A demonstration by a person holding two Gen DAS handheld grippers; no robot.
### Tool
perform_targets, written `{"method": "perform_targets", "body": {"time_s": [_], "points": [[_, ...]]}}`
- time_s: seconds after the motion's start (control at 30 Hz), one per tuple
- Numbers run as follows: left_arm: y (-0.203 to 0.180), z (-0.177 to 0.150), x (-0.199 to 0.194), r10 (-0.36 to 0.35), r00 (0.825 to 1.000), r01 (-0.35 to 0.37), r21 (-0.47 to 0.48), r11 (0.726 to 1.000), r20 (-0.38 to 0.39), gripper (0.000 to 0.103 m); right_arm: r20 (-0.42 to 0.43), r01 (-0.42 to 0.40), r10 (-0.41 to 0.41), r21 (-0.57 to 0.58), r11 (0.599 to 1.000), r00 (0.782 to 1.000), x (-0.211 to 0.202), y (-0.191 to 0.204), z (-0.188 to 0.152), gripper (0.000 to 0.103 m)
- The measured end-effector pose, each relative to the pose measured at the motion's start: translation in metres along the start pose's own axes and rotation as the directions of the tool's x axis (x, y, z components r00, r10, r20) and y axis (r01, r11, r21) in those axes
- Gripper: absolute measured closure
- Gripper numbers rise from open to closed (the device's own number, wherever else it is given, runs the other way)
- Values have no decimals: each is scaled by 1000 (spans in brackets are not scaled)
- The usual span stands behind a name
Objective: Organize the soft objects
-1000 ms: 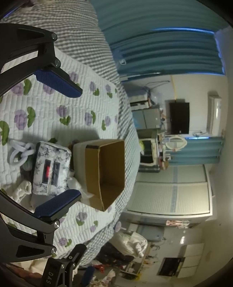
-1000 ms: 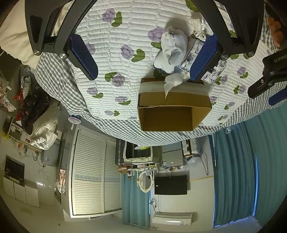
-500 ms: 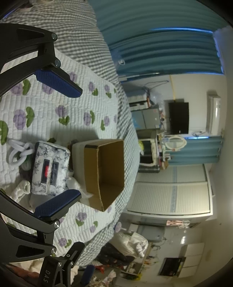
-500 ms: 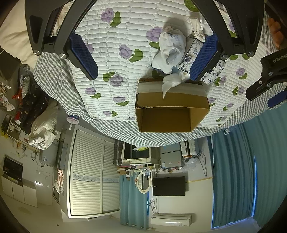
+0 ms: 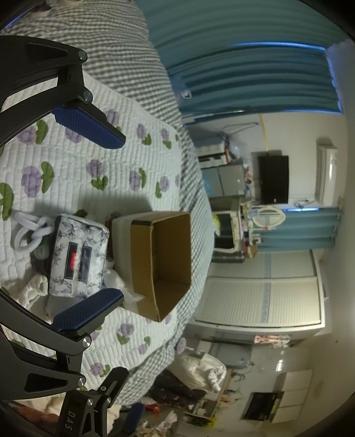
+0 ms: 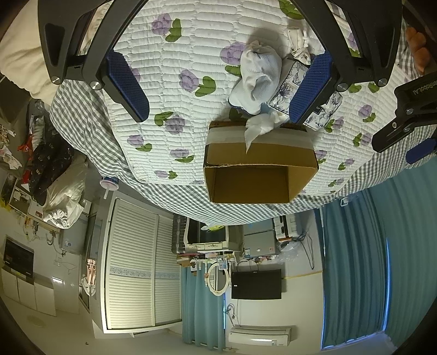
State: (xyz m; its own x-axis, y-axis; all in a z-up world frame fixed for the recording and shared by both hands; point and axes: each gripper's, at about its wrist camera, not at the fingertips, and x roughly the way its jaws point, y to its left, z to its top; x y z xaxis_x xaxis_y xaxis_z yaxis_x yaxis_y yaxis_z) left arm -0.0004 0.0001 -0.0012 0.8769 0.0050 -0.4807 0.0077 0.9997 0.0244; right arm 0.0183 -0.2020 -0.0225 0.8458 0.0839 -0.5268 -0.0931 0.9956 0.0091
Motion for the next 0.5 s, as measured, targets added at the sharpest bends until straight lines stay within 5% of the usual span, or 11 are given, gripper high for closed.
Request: {"method": "perform_targets", "body": {"time_s": [0.5], "points": [[-3,0,0,0,1000,0,6,1000,2,0,-1,-1,1,1,1000,1000,0,1,-2,0]]}}
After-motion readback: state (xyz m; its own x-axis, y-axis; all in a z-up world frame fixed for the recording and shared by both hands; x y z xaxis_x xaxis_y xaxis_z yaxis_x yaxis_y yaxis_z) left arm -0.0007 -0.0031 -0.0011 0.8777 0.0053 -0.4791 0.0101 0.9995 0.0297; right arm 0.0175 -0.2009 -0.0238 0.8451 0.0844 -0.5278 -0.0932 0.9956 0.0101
